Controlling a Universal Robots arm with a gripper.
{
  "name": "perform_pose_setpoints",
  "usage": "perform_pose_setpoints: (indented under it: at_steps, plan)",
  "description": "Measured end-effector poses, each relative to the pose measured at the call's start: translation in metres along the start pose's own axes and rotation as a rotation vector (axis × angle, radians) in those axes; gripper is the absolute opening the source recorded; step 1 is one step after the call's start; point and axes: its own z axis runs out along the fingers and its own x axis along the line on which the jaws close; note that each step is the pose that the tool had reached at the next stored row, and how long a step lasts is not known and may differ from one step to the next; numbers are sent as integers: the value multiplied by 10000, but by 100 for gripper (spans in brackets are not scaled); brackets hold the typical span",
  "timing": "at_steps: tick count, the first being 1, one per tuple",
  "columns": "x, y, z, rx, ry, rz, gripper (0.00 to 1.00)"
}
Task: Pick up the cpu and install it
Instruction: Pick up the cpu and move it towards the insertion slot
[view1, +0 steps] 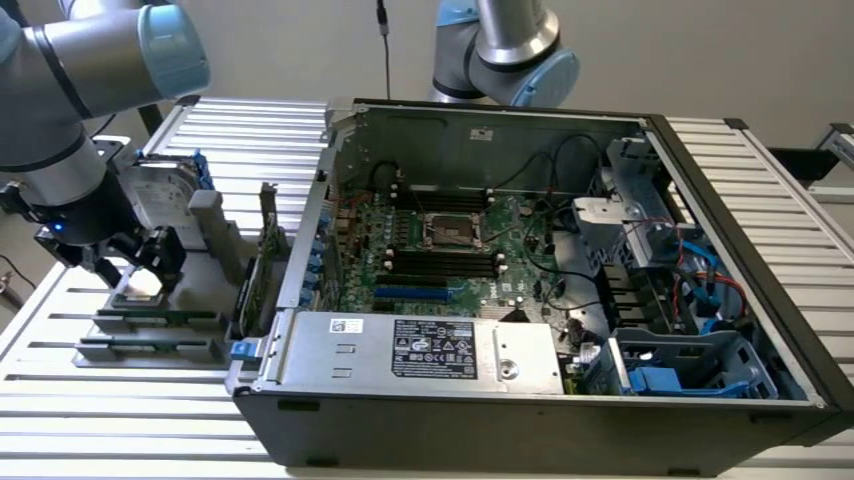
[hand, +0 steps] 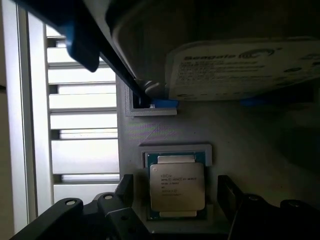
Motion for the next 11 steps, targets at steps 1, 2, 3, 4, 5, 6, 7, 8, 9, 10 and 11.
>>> perform_pose_setpoints:
  at_steps: [1,2,3,4,5,6,7,8,9,10,11]
  plan:
    - [-1,1,0,1,1,0,77]
    - [-2,2,0,1,2,0,77]
    - [-3,4,0,2,2,1,77]
    - [-5,5,1,1,1,1,77]
    - [-6,6,1,2,1,1,77]
    - [-7,11,4,2,2,1,77]
    - [-7,18,6,3,1,1,77]
    - [-7,19,6,3,1,1,77]
    - [-7,20,7,3,0,1,77]
    - [-7,21,7,2,0,1,77]
    - [-7,22,7,2,0,1,77]
